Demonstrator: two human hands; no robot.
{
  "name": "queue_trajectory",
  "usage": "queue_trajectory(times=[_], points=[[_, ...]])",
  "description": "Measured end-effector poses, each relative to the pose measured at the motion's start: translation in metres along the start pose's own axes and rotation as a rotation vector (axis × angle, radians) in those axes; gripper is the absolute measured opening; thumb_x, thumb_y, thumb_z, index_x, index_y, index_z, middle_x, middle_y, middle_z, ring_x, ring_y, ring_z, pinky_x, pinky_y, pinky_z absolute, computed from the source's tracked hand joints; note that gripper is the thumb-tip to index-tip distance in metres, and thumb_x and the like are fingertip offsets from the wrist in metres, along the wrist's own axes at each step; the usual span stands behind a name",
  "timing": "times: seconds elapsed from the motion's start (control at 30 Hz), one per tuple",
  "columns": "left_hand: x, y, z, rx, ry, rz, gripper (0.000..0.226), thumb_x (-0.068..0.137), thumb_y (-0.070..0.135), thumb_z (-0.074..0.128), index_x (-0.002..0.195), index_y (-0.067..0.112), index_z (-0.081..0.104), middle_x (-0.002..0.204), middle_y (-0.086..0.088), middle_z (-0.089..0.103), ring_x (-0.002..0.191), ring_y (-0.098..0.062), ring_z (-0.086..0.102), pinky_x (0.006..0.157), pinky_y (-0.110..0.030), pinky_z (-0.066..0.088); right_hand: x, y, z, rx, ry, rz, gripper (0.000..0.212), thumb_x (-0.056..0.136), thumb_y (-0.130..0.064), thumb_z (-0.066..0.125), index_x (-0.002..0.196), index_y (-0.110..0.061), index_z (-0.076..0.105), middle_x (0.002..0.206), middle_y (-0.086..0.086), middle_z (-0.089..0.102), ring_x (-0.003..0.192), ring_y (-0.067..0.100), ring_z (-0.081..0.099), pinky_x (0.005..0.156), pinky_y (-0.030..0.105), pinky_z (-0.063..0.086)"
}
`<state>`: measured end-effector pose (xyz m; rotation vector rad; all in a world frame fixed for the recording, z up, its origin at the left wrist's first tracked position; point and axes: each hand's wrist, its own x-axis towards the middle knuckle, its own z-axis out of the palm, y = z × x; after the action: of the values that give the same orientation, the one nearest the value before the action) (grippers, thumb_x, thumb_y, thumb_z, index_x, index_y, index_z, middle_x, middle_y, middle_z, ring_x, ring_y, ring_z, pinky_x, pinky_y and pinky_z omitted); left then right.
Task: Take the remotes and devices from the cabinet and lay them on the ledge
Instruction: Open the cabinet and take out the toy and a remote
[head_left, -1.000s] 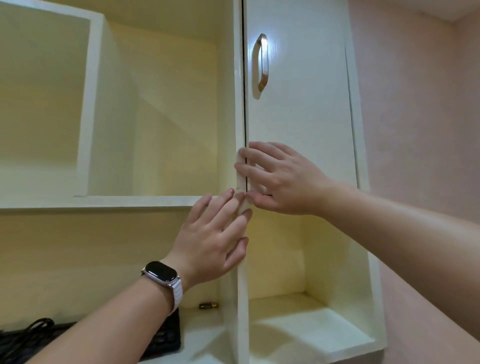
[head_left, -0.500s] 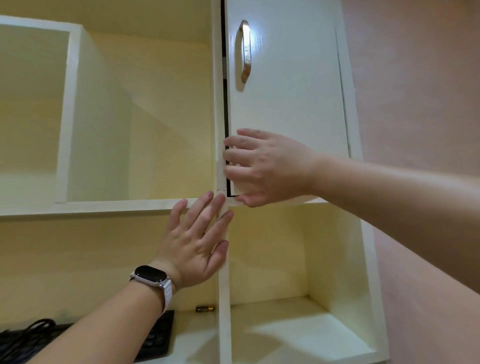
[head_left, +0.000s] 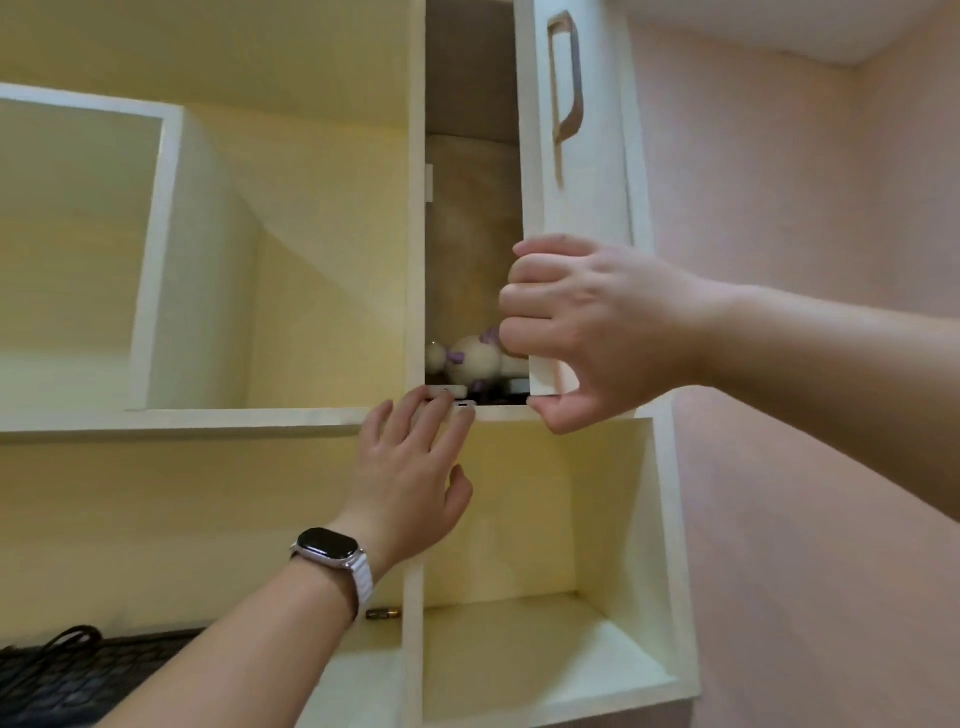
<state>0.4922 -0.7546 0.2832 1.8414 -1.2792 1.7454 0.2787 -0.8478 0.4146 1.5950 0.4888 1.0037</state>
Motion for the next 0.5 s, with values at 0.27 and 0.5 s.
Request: queue_trajectory(times=[0.27,0.5], points=[[0.020,0.022,0.015,0.008,-0.038,0.060,0.057,0.070,0.028,0.061,0.124,0.009,0.063,0.118,-0.015,0.063,0.108,-0.037,0.055,0.097,-0.052,0.037,-0.065,0.009,-0.048,-0.028,-0.061,0.105,0.030,0.077,-0.040,0.056,0.076,-0.010,0.061,0.080,0.010,0.056,0.086,0.035,0.054,0.105,0.046,0.038],[0.025,0.022,0.015,0.003,-0.042,0.087,0.059,0.073,0.033,0.045,0.123,0.006,0.063,0.112,-0.014,0.064,0.101,-0.034,0.054,0.086,-0.047,0.039,-0.151,0.027,-0.083,-0.166,-0.431,0.268,0.035,0.077,-0.043,0.053,0.090,-0.015,0.070,0.101,0.010,0.061,0.103,0.034,0.054,0.110,0.045,0.032]])
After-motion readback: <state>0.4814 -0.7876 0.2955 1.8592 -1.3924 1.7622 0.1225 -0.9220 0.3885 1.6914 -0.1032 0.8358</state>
